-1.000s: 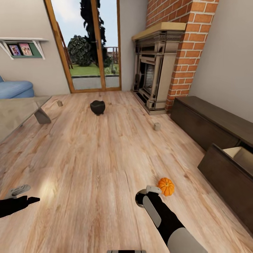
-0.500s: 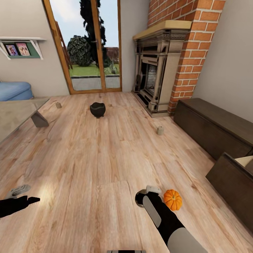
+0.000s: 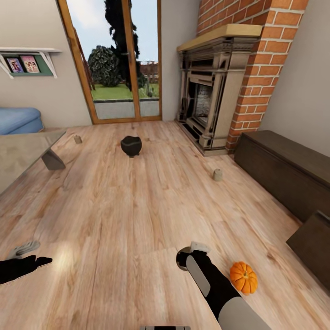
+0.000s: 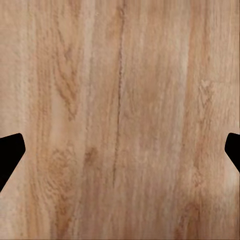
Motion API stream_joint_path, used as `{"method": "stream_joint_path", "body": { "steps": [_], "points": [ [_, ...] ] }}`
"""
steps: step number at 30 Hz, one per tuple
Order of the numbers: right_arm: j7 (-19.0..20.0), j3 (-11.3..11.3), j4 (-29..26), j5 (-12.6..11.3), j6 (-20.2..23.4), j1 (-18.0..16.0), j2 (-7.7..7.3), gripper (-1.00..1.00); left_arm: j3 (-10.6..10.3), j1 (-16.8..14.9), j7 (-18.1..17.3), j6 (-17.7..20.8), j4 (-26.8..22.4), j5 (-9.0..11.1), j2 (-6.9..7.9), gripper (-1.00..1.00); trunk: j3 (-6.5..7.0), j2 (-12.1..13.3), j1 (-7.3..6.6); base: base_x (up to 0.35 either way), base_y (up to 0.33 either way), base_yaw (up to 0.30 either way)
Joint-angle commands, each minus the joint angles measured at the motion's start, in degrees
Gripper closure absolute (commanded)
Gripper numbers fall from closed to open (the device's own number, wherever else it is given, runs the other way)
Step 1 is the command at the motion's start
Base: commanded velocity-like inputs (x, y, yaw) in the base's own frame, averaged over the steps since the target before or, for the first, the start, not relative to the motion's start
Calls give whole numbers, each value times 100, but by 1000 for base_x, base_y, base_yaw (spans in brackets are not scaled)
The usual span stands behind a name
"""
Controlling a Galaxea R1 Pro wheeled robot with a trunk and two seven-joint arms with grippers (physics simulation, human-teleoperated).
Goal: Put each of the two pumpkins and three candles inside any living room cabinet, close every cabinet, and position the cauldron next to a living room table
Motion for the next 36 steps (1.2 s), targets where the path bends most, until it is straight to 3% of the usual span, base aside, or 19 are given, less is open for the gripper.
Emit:
{"method": "stream_joint_path", "body": {
  "steps": [1,21,36],
  "points": [
    [1,0,1,9,-1,-1,0,100,0,0,0,-2,0,-1,0,-100,0,0,0,283,118,0],
    [2,-5,11,1,-9,-1,0,100,0,0,1,-5,0,-2,0,-100,-8,0,0,301,96,0],
    [10,-5,14,10,-9,-1,0,100,0,0,2,-5,0,-1,-8,-100,-46,0,0,314,9,0]
  ]
}}
